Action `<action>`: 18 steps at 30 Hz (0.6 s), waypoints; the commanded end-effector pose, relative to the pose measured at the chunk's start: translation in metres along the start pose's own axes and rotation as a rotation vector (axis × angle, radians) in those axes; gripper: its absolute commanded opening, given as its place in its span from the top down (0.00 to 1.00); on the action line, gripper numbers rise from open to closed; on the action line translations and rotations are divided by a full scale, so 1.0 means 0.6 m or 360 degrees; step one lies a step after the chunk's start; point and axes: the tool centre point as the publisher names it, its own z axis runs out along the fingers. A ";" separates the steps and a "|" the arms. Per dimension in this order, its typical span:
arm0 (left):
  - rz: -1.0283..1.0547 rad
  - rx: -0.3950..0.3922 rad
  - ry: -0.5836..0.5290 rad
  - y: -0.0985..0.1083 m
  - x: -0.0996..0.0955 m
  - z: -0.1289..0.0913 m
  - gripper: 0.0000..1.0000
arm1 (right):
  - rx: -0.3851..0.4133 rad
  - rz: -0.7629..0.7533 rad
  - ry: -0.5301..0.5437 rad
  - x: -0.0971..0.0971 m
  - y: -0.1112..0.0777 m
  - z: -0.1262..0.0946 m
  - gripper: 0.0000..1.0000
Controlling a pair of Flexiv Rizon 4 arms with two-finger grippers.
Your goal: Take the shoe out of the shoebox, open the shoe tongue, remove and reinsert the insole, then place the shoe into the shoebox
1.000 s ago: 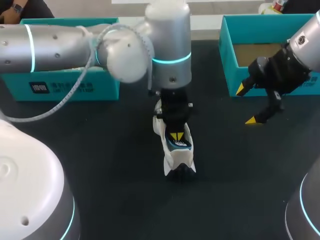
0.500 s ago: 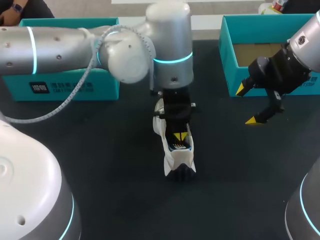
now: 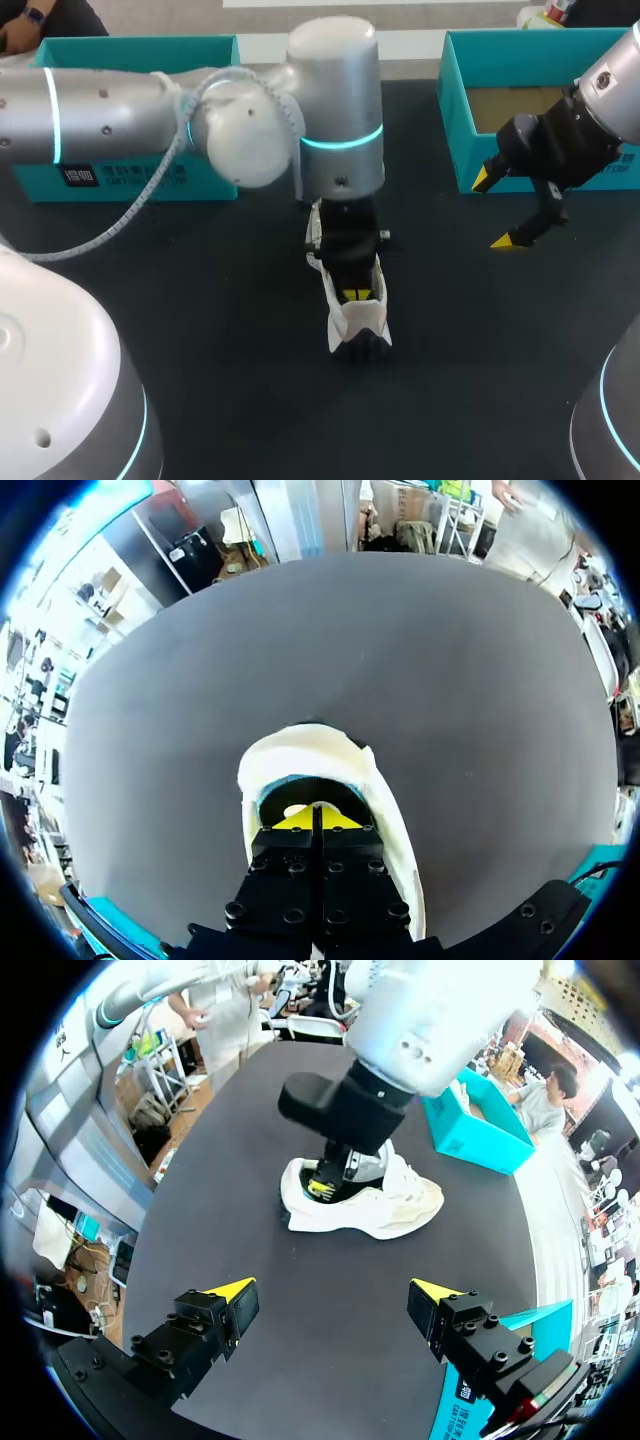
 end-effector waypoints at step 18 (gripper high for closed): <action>0.0019 -0.0032 -0.0063 -0.006 -0.009 -0.015 1.00 | 0.0005 0.0001 -0.0002 0.000 0.000 0.002 0.00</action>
